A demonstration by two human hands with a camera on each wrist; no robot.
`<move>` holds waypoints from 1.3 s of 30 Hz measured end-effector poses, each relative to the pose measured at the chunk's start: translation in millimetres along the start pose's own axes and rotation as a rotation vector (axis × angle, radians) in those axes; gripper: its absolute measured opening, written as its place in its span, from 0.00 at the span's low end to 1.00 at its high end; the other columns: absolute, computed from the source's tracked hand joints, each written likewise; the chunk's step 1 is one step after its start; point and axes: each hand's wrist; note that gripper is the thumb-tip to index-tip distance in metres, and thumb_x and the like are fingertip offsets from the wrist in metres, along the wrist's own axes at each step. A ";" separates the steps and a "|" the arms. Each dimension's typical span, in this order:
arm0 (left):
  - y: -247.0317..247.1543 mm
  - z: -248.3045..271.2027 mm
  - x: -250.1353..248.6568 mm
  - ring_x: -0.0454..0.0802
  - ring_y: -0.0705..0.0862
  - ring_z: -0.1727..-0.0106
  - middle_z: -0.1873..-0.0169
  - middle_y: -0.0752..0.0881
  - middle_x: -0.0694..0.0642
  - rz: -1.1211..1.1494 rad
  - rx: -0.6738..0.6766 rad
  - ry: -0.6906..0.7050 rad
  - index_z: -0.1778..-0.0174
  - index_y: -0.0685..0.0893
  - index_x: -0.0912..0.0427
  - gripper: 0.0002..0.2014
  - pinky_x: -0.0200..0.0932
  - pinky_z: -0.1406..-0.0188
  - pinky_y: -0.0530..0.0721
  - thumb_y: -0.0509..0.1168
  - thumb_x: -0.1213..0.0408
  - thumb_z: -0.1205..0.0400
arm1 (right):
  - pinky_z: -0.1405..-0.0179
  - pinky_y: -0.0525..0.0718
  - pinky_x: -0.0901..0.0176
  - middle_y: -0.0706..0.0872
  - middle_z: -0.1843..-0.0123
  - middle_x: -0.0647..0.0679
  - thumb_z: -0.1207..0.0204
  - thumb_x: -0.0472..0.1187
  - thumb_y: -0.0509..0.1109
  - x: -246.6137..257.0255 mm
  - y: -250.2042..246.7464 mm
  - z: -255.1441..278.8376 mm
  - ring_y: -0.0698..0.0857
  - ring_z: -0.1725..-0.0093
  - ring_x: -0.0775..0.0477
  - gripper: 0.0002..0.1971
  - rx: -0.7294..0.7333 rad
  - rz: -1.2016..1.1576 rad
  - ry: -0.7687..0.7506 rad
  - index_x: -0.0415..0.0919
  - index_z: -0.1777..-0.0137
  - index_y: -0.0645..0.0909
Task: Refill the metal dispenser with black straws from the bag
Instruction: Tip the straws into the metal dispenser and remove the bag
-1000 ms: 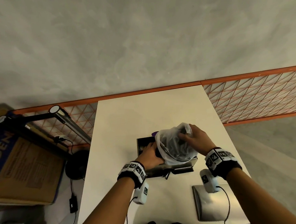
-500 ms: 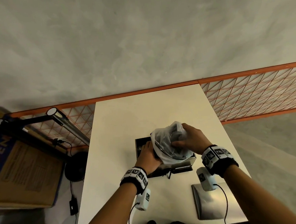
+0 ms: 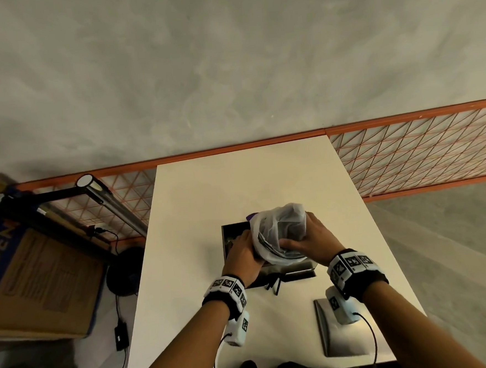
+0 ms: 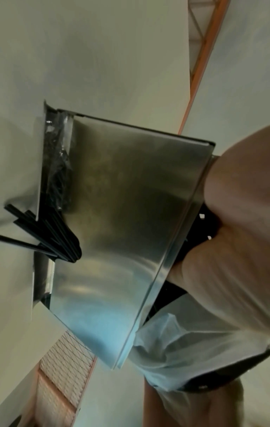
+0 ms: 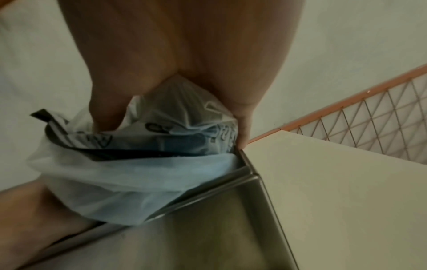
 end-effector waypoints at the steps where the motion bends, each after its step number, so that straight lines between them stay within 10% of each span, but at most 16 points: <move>1: 0.0 0.8 0.3 0.54 0.84 0.38 0.40 0.85 0.50 0.003 -0.008 0.001 0.32 0.80 0.50 0.22 0.58 0.39 0.86 0.72 0.51 0.21 | 0.34 0.76 0.50 0.77 0.33 0.47 0.35 0.61 0.80 -0.3 -1.5 1.1 0.76 0.34 0.44 0.40 0.002 -0.002 -0.006 0.53 0.25 0.69; 13: -1.1 -7.2 -11.7 0.51 0.84 0.39 0.41 0.84 0.46 -0.031 0.012 -0.016 0.34 0.77 0.44 0.15 0.61 0.35 0.84 0.67 0.50 0.16 | 0.40 0.82 0.46 0.79 0.33 0.41 0.38 0.66 0.64 10.1 5.4 -0.6 0.79 0.38 0.38 0.41 -0.044 0.241 -0.123 0.45 0.26 0.73; 18: -9.5 -12.5 -30.9 0.56 0.80 0.36 0.37 0.83 0.50 -0.311 0.022 0.055 0.28 0.77 0.50 0.18 0.64 0.23 0.69 0.64 0.57 0.15 | 0.53 0.78 0.57 0.85 0.43 0.44 0.32 0.46 0.79 19.4 -4.4 4.2 0.84 0.47 0.40 0.19 -0.139 0.026 0.087 0.43 0.42 0.83; 23: -17.7 -12.3 -33.7 0.58 0.81 0.40 0.40 0.84 0.55 -0.250 0.012 0.115 0.31 0.80 0.55 0.15 0.62 0.30 0.76 0.63 0.60 0.14 | 0.50 0.79 0.58 0.88 0.43 0.42 0.28 0.40 0.75 11.1 -9.2 2.2 0.86 0.45 0.39 0.16 -0.245 -0.079 0.098 0.42 0.40 0.82; 29: -28.5 0.7 -14.4 0.53 0.74 0.23 0.23 0.71 0.51 -0.077 0.074 0.095 0.16 0.67 0.46 0.34 0.56 0.24 0.78 0.70 0.55 0.18 | 0.52 0.78 0.59 0.86 0.47 0.51 0.22 0.45 0.69 9.9 -5.2 4.1 0.86 0.48 0.45 0.11 -0.362 -0.211 0.098 0.49 0.40 0.79; 39: -18.6 12.2 -7.1 0.53 0.67 0.16 0.16 0.65 0.51 -0.160 -0.049 0.146 0.13 0.61 0.49 0.47 0.57 0.18 0.73 0.75 0.39 0.25 | 0.54 0.72 0.58 0.87 0.43 0.33 0.14 0.53 0.61 10.9 -7.9 -9.6 0.84 0.46 0.35 0.20 -0.163 -0.160 0.251 0.35 0.49 0.82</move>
Point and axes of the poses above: each hand's wrist, its own z-axis away from the middle knuckle, its own y-axis out of the palm, x = y × z
